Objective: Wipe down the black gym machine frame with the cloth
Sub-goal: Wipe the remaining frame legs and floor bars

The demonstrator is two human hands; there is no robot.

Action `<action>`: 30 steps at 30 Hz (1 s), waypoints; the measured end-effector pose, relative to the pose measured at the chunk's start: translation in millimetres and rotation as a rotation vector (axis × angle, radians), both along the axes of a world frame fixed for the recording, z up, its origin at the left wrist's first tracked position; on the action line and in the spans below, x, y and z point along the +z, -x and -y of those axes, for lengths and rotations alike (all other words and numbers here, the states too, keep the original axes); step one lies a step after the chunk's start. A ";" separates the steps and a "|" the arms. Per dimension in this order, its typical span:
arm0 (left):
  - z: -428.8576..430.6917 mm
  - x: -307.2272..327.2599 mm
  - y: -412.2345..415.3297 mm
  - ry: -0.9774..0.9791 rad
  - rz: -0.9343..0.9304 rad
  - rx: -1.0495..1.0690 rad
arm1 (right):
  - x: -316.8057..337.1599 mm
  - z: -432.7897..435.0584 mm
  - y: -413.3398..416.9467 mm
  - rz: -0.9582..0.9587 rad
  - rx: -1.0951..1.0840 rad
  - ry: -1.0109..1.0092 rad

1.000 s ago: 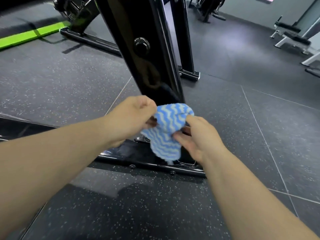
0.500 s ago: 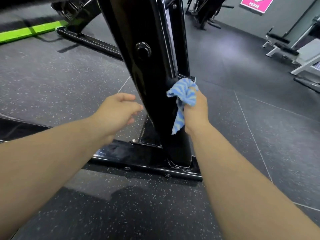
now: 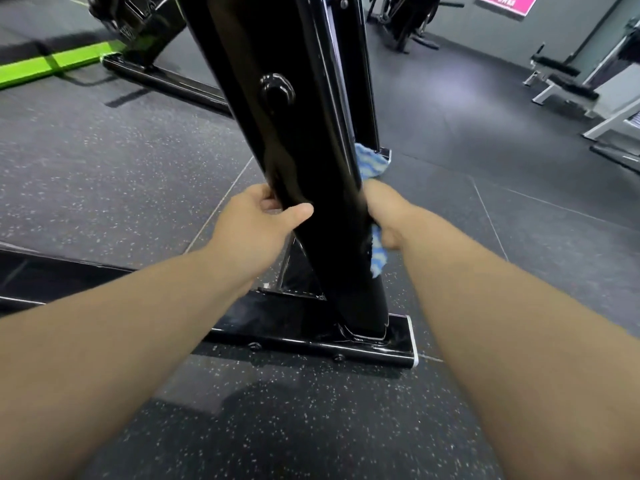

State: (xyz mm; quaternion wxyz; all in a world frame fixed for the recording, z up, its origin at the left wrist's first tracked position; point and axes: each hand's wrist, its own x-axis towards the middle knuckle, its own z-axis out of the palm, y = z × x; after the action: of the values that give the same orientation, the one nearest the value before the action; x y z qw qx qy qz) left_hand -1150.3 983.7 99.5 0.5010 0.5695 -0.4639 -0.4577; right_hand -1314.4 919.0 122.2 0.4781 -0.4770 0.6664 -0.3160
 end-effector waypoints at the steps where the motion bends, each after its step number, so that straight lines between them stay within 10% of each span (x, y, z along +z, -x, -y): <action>1: 0.4 -2.0 0.5 0.010 0.029 0.010 | 7.8 6.3 -6.8 0.014 0.020 0.004; 5: 1.3 -8.7 3.1 0.037 0.082 0.018 | 46.0 31.7 -30.9 0.345 0.059 0.175; 11: 0.4 -3.5 1.9 0.012 0.219 0.032 | -24.3 8.8 10.2 -0.114 0.067 -0.143; 16: -1.1 -10.2 8.5 0.038 0.173 0.065 | -29.1 -42.1 -1.4 0.267 -0.144 0.432; 19: -1.7 -14.5 12.4 0.054 0.140 0.091 | -59.3 -76.1 -3.4 0.031 -0.152 0.766; 30: 3.4 -6.3 11.2 -0.026 0.257 0.028 | -72.2 -82.5 19.1 -0.622 0.065 1.011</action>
State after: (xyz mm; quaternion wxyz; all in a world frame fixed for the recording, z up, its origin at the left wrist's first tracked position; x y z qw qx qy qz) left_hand -1161.5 980.4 93.2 0.4363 0.6363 -0.5103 -0.3799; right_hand -1333.5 1001.4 50.0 -0.0169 -0.7358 0.5270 -0.4250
